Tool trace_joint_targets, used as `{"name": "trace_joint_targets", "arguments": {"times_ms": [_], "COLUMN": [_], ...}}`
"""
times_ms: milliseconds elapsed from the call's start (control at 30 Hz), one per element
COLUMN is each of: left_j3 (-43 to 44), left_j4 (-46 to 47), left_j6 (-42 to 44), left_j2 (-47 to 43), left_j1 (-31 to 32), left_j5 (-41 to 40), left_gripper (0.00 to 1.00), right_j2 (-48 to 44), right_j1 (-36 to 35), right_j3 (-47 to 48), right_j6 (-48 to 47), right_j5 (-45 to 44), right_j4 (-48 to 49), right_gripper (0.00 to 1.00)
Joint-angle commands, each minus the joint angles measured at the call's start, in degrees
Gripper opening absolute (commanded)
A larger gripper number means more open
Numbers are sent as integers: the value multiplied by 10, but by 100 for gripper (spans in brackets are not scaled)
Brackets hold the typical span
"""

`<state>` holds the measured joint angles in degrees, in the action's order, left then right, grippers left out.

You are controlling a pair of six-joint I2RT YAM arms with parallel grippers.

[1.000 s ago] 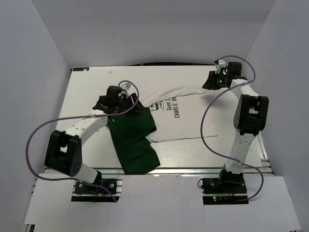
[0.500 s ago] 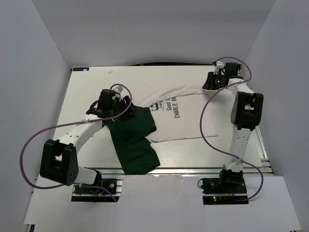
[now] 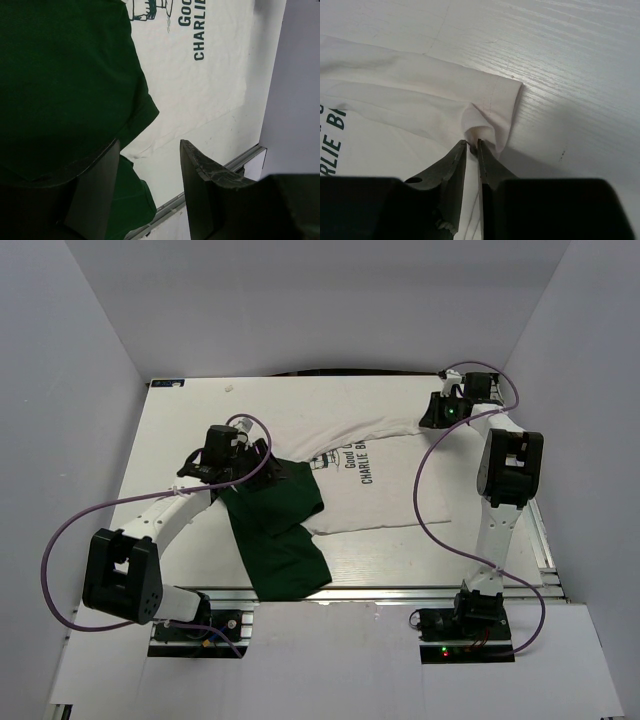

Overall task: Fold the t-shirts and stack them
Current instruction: Fold the flattened tshirt in 1/3 of the way

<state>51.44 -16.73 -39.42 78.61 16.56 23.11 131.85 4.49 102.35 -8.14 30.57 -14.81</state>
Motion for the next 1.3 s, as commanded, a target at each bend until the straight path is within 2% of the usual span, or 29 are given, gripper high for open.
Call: {"name": "trace_joint_targets", "arguments": {"times_ms": [0, 100, 300, 533, 733, 867, 1033, 1267], "left_j3": [-3, -6, -11, -10, -11, -12, -12, -13], "left_j4": [-3, -3, -3, -4, -5, -5, -5, -5], "left_j6": [4, 5, 8, 17, 21, 23, 24, 29], "left_j2": [-21, -21, -21, -14, -9, -3, 1, 9], "left_j1": [-5, -6, -12, -21, -24, -25, -28, -30], "left_j5": [-3, -4, -3, 0, 1, 1, 2, 5], "left_gripper": [62, 62, 62, 62, 62, 62, 62, 62], "right_j2": [3, -10, -34, -42, -37, -30, -28, -20], "right_j1": [1, 3, 24, 46, 60, 63, 70, 79], "right_j3": [22, 13, -6, -14, -16, -14, -17, -17], "right_j6": [-10, -18, -20, -65, -93, -102, -133, -152], "right_j5": [20, 25, 52, 127, 167, 179, 212, 187], "right_j4": [13, 10, 11, -29, -48, -58, -77, -94], "right_gripper": [20, 12, 6, 3, 2, 6, 3, 3]}}
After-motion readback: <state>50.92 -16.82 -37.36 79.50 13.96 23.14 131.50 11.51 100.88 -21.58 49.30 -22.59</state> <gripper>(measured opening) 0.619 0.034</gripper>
